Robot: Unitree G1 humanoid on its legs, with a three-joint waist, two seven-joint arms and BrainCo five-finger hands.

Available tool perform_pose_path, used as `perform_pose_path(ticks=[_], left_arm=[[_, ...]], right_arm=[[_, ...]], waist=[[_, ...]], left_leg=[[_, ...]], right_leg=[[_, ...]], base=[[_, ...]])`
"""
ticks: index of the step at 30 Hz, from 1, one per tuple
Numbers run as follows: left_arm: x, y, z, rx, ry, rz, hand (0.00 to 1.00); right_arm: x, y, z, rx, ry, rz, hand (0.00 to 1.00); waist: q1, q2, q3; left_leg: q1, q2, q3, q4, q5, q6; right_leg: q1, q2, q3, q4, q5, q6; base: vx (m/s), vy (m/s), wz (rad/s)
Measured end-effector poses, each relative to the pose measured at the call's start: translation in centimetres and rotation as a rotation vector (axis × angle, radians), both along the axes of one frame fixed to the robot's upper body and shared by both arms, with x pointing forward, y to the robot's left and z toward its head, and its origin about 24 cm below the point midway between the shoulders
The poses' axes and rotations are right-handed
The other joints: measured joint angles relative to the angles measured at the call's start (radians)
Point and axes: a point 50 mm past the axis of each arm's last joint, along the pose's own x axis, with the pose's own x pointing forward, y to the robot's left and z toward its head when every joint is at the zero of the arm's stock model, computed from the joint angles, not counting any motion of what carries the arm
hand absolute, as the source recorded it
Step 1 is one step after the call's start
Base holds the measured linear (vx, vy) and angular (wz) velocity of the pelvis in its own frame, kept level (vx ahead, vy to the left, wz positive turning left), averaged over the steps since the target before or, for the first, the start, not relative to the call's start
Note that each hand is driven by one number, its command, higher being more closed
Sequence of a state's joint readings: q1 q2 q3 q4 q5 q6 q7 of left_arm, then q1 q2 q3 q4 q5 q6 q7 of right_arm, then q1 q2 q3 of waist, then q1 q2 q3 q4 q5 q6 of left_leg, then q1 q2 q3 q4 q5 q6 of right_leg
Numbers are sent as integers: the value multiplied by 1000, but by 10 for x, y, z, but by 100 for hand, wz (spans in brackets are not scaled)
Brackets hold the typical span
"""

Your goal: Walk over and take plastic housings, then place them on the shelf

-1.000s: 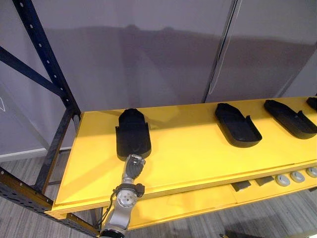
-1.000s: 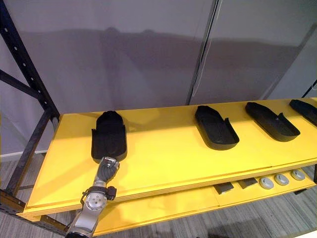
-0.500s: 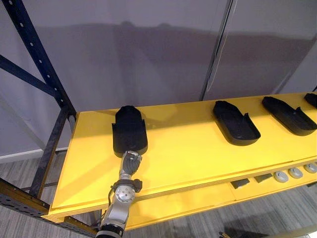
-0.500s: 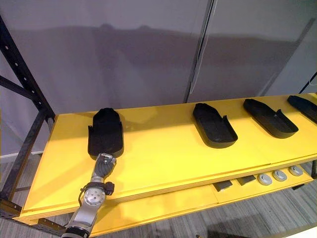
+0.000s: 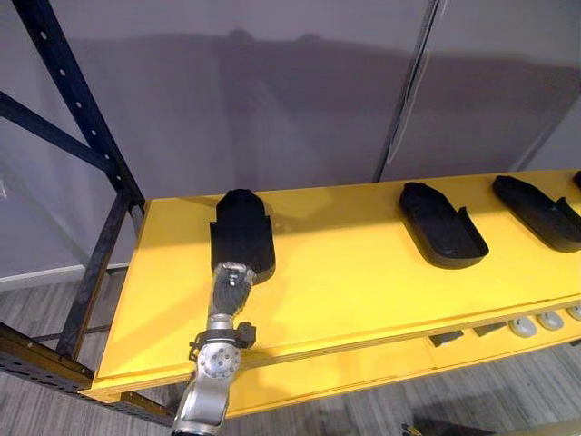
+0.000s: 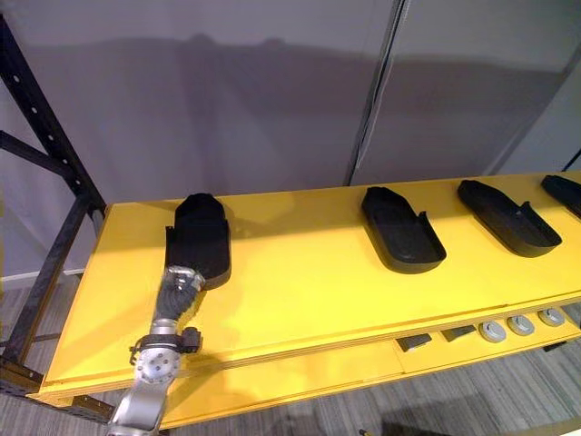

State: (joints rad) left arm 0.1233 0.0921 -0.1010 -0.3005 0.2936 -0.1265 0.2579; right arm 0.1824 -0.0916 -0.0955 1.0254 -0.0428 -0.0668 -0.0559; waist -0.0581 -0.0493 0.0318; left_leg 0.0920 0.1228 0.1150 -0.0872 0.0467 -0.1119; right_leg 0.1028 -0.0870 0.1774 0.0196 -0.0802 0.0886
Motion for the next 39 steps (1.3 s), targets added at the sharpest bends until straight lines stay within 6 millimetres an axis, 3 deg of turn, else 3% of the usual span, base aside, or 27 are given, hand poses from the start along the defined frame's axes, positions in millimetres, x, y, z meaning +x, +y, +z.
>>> perform_pose_path(ticks=[3,7,10,14,17,21,22,25,30,39], left_arm=[[-14,5,25,-73,-142,-1,100],[-30,31,26,-189,-184,130,100],[-47,52,19,-243,-162,248,100],[-66,81,-8,-263,-49,424,100],[-77,101,-49,-269,161,556,100],[-99,116,-103,-291,438,688,100],[-107,119,-120,-286,531,720,0],[-136,118,-170,-310,802,785,0],[-177,94,-223,-369,1139,770,0],[-182,76,-247,-368,1317,633,0]], right_arm=[[-4,-1,0,-1,9,-3,0],[-4,0,0,0,7,-3,0],[-7,1,-1,3,14,-8,0],[-8,1,0,0,5,-9,0],[-2,2,3,0,-31,-7,0],[6,5,6,11,-65,0,0],[7,8,6,19,-71,1,0],[10,9,8,19,-86,1,0],[9,8,8,16,-84,-4,0],[6,-1,4,-5,-39,-23,0]], waist=[[23,0,0],[30,1,1],[53,1,-1],[81,-4,-3],[99,-4,-8],[100,-8,-14],[100,-11,-17],[100,-10,-21],[100,-7,-24],[97,19,-28]], left_leg=[[-1,-1,-8,0,0,1],[-3,-2,-35,0,-2,5],[-5,-3,-57,1,6,10],[-28,-3,-74,18,5,9],[-31,-3,-69,37,-6,13],[-32,-2,-60,56,-17,14],[-30,-2,-59,59,-17,14],[-15,-5,-48,55,-14,10],[2,-3,-24,31,-7,13],[9,-1,-17,1,13,4]], right_leg=[[1,0,-2,12,-8,5],[0,2,-30,52,-37,4],[1,2,-57,76,-53,1],[0,0,-83,78,-54,1],[3,-2,-85,79,-54,1],[8,-3,-83,79,-54,1],[10,-5,-82,79,-54,1],[12,-9,-79,79,-55,1],[8,-9,-74,78,-56,-1],[-4,-5,-64,77,-55,-1]], base=[[-53,-7,7],[-48,-23,22],[-16,-39,24],[-10,-18,17],[-14,-3,0],[-15,0,-3],[-15,0,-3],[-32,4,-7],[-25,2,-7],[2,-2,-2]])
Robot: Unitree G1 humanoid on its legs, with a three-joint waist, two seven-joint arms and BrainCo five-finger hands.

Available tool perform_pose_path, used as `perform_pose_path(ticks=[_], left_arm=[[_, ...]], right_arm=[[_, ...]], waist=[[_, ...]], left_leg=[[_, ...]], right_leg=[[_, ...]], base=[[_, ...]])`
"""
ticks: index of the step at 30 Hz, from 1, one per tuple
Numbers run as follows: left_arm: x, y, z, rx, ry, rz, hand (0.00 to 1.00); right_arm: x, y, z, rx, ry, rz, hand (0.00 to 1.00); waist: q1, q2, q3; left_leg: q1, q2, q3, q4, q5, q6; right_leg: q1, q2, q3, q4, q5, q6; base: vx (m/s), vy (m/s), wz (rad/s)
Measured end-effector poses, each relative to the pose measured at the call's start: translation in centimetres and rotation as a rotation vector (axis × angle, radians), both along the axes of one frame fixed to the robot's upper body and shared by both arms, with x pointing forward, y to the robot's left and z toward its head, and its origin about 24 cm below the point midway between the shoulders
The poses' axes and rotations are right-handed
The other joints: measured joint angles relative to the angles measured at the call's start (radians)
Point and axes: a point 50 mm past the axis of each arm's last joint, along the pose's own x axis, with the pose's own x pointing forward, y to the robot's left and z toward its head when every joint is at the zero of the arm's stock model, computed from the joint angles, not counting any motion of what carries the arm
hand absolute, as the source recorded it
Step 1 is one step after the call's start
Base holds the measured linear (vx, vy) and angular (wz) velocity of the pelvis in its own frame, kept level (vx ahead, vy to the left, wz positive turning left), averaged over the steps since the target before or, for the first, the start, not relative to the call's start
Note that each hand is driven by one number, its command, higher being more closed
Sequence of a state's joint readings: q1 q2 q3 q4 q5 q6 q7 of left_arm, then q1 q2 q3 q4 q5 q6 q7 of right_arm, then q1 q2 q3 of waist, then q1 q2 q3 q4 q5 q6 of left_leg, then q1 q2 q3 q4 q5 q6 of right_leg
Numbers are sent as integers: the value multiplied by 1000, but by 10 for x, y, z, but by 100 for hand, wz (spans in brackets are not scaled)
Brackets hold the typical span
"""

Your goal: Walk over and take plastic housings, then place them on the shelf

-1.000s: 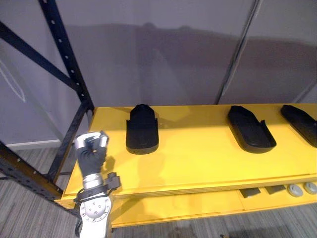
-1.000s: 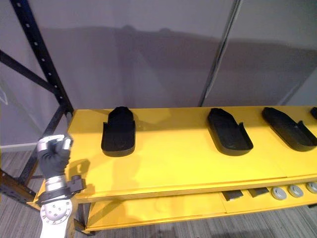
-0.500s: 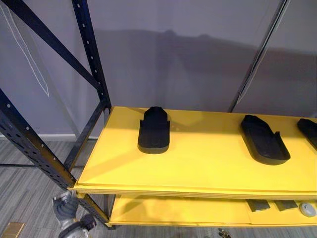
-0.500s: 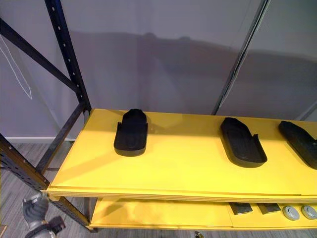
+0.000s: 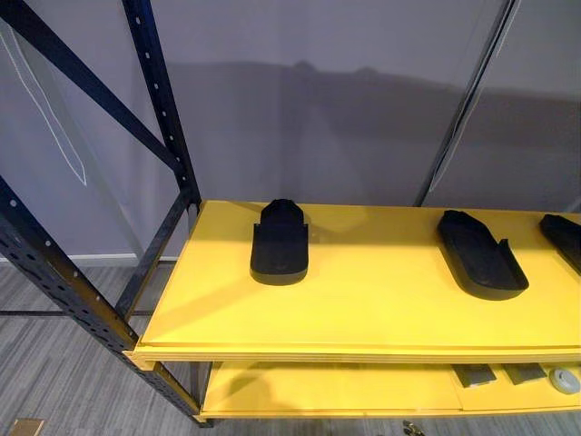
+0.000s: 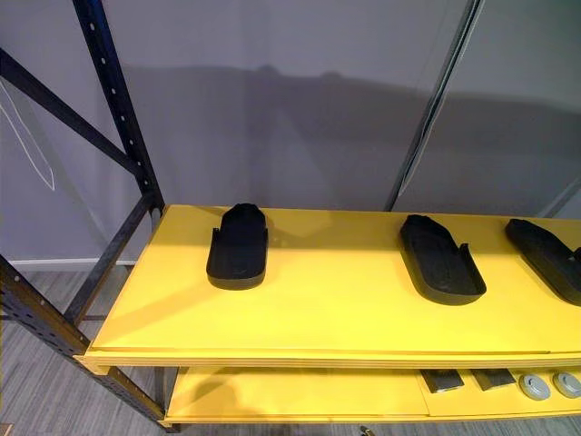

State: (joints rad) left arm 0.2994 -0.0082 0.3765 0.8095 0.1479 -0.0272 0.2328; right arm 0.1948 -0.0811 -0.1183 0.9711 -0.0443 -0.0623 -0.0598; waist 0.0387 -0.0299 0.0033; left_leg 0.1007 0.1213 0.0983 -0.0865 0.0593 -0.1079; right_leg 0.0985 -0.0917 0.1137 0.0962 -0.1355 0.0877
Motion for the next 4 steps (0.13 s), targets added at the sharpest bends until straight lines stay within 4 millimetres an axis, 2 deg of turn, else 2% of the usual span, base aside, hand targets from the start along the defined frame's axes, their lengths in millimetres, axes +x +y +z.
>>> perform_pose_path(ticks=[4], left_arm=[[3,-2,-3,-24,18,-62,0]], right_arm=[[3,-2,0,-5,-3,2,0]], waist=[[-3,11,3]], left_leg=[[8,0,12,0,-3,-4]], right_leg=[[0,0,14,0,0,0]], base=[[-2,-1,-10]])
